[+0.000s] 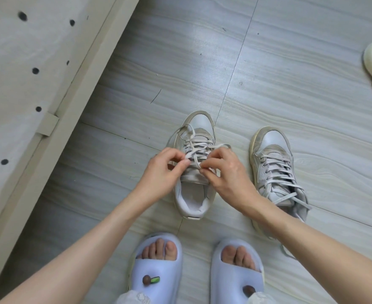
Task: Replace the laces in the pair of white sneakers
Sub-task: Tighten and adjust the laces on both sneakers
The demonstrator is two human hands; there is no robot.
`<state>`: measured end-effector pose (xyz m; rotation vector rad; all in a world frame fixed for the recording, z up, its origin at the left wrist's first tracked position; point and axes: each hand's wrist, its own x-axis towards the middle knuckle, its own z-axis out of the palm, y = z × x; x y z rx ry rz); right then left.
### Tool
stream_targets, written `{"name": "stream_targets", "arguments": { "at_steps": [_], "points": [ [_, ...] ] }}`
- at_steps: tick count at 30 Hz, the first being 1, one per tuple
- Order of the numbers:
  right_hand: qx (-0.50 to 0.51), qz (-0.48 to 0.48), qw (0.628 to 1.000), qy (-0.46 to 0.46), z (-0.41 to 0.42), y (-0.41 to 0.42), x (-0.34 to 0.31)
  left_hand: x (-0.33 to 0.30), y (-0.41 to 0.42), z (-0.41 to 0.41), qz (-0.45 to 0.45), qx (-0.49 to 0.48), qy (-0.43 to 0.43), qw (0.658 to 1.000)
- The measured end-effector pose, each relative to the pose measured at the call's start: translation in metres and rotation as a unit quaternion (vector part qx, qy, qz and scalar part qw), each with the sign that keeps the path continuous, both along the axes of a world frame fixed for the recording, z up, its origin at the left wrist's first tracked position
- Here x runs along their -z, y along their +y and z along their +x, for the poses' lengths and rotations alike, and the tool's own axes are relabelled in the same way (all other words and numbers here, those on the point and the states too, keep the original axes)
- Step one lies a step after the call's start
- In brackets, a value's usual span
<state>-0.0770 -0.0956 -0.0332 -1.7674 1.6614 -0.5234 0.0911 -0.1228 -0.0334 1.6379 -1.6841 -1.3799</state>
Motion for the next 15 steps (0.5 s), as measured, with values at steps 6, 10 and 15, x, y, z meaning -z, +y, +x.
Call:
{"name": "stream_targets", "arguments": {
  "at_steps": [6, 10, 15],
  "points": [
    [0.040, 0.019, 0.995, -0.086, -0.007, 0.009, -0.010, -0.014, 0.000, -0.002, 0.054, -0.074, 0.069, 0.993],
    [0.093, 0.126, 0.980, -0.120, -0.005, 0.011, -0.008, -0.025, -0.003, -0.001, 0.099, -0.129, 0.157, 0.974],
    [0.135, 0.180, 0.946, -0.233, 0.003, -0.006, -0.014, -0.046, -0.018, -0.010, 0.070, -0.084, 0.193, 0.975]
  ]
}}
